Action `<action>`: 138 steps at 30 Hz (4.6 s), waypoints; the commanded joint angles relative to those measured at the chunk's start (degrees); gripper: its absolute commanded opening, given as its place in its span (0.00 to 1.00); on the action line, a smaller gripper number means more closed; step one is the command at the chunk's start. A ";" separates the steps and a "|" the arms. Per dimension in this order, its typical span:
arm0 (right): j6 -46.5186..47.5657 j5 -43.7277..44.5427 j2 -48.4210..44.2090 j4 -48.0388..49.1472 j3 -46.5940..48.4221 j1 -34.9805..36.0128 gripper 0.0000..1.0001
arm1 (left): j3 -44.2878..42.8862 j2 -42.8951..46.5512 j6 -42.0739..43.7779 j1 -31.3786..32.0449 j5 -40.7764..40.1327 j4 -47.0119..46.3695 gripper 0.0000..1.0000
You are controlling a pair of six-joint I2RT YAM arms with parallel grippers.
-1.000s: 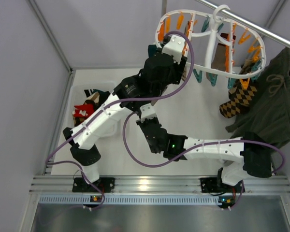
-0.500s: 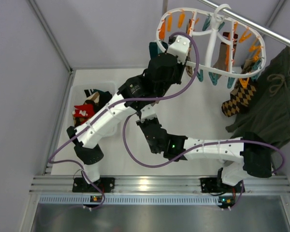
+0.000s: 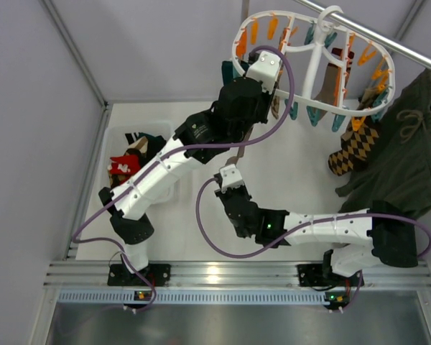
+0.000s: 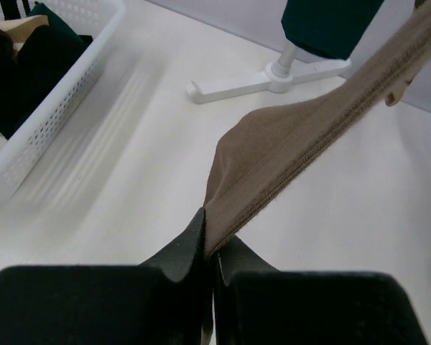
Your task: Remove the socks clipped to the hanger
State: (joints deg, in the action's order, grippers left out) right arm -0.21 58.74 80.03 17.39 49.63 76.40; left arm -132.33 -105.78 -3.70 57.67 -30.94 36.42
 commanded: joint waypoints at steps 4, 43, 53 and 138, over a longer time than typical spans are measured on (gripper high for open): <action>-4.80 0.32 -3.39 -0.60 -4.00 2.17 0.00 | -1.96 0.39 -0.60 -0.36 -1.23 -4.61 0.00; -0.41 -46.93 -10.52 -14.04 8.09 -8.63 0.00 | 54.10 53.39 -22.91 -0.54 -30.76 8.72 0.98; 3.10 -60.58 15.56 -16.15 35.17 -11.19 0.00 | 62.89 66.92 -23.01 -0.54 -30.05 12.26 0.98; -19.04 -54.43 -47.16 -43.40 17.95 -14.53 0.99 | 75.11 26.41 2.47 -2.31 21.83 -68.42 0.00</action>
State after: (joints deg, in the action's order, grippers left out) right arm -17.19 2.55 31.09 -27.90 62.81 62.08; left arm -58.63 -83.72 -2.79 51.05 3.62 -27.53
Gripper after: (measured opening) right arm 0.993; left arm 0.020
